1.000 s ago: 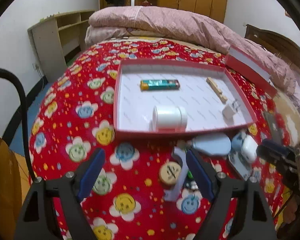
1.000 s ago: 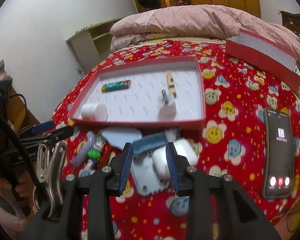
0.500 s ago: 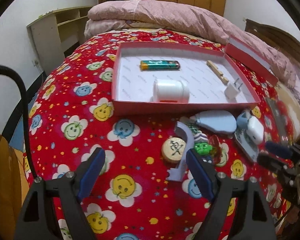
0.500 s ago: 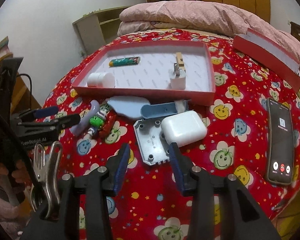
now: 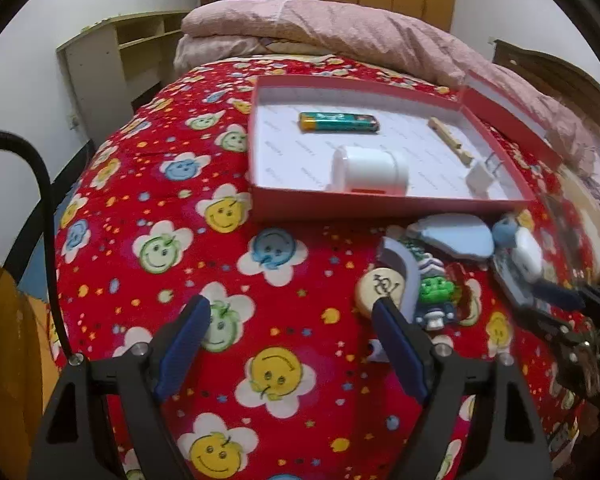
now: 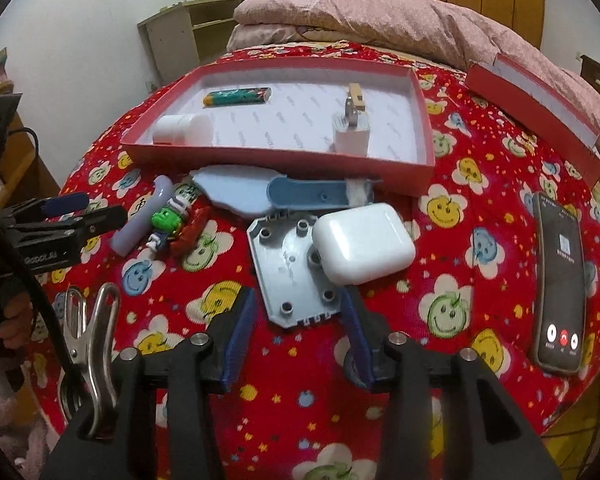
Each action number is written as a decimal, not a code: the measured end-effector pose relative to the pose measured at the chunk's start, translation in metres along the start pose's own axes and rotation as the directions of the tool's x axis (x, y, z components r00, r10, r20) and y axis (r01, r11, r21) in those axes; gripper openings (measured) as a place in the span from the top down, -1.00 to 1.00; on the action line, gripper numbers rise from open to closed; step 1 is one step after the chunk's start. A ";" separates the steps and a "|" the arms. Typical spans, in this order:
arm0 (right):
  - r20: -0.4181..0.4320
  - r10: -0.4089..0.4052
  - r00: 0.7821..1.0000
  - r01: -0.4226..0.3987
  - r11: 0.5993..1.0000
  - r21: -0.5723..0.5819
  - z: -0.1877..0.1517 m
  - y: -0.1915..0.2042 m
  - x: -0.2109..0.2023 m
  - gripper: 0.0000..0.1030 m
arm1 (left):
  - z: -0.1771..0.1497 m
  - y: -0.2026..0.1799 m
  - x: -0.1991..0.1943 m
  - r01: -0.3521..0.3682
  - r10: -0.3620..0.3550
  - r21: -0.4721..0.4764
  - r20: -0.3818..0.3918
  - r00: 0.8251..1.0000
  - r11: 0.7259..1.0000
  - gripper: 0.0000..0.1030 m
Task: Organize rigid objects
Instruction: 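Move both tools back from the tray toward the remaining items, then grasp the grey plastic plate with right tool while left tool grasps the round wooden disc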
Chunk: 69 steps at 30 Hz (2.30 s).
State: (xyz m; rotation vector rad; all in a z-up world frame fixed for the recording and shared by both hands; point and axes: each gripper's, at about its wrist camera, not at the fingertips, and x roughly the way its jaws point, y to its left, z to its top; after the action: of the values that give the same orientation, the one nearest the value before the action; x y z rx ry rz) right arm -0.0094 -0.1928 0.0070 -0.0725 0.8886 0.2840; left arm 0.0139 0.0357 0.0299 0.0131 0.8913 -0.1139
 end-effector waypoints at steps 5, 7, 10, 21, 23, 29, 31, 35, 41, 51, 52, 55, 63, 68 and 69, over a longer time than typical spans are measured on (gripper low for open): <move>0.003 -0.019 1.000 0.019 1.000 -0.006 0.002 -0.001 0.008 0.01 | -0.001 -0.011 0.001 0.031 -0.031 0.026 0.004 1.000 0.999 -0.68; 0.010 -0.016 1.000 0.016 1.000 -0.006 0.001 -0.002 0.010 -0.01 | -0.001 -0.017 0.001 0.022 -0.023 0.045 0.016 1.000 0.999 -0.68; 0.016 -0.011 1.000 0.011 1.000 -0.010 0.002 -0.002 0.011 -0.03 | 0.000 -0.020 0.002 0.010 -0.012 0.046 0.024 1.000 0.999 -0.68; 0.035 0.100 0.994 -0.100 0.995 -0.005 -0.005 0.004 0.006 -0.04 | -0.004 -0.001 0.003 -0.046 0.046 0.003 0.004 0.999 0.999 -0.67; 0.034 0.100 0.994 -0.099 0.995 -0.019 -0.007 0.009 0.005 -0.04 | -0.005 -0.007 0.002 -0.007 0.007 0.017 0.007 1.000 1.000 -0.67; 0.036 0.105 0.994 -0.104 0.994 -0.014 -0.009 0.007 0.002 -0.04 | -0.005 -0.031 0.003 0.030 -0.031 0.099 0.014 0.999 0.995 -0.67; 0.037 0.102 0.994 -0.102 0.995 -0.009 -0.010 0.006 0.002 -0.04 | -0.006 -0.036 0.006 0.006 -0.010 0.113 0.032 0.999 0.994 -0.70; 0.037 0.096 0.995 -0.096 0.995 -0.012 -0.010 0.006 0.004 -0.04 | -0.008 -0.030 0.007 0.004 -0.005 0.094 0.014 1.000 0.996 -0.67; 0.044 0.095 0.994 -0.095 0.995 -0.005 -0.010 0.006 0.005 -0.04 | -0.018 -0.023 0.001 0.025 -0.027 0.084 0.025 0.999 0.996 -0.28; 0.063 0.070 0.996 -0.069 0.997 -0.020 -0.007 0.013 0.009 0.03 | -0.026 -0.024 -0.008 0.081 -0.083 0.076 0.025 0.996 0.994 0.18; 0.065 0.063 0.996 -0.062 0.998 -0.022 -0.007 0.014 0.008 0.08 | -0.027 -0.023 -0.009 0.084 -0.086 0.074 0.025 0.996 0.994 0.26; 0.061 0.064 0.996 -0.062 0.998 -0.021 -0.008 0.014 0.007 0.08 | -0.030 -0.020 -0.012 0.094 -0.095 0.068 0.023 0.995 0.993 0.30; 0.045 0.068 0.997 -0.067 0.997 -0.031 -0.010 0.020 0.007 0.07 | -0.034 -0.018 -0.012 0.104 -0.107 0.066 0.038 0.994 0.992 0.30; 0.045 0.046 0.998 -0.044 0.998 -0.044 -0.009 0.024 0.009 0.07 | -0.036 -0.015 -0.015 0.123 -0.125 0.045 0.048 0.991 0.991 0.34; 0.045 0.040 0.998 -0.038 0.998 -0.049 -0.009 0.025 0.009 0.07 | -0.036 -0.014 -0.017 0.129 -0.131 0.040 0.047 0.990 0.991 0.34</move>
State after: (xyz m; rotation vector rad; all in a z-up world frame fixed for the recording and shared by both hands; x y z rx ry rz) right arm -0.0177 -0.1684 -0.0046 -0.0928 0.8387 0.3418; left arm -0.0258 0.0253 0.0206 -0.0137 0.8401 -0.2514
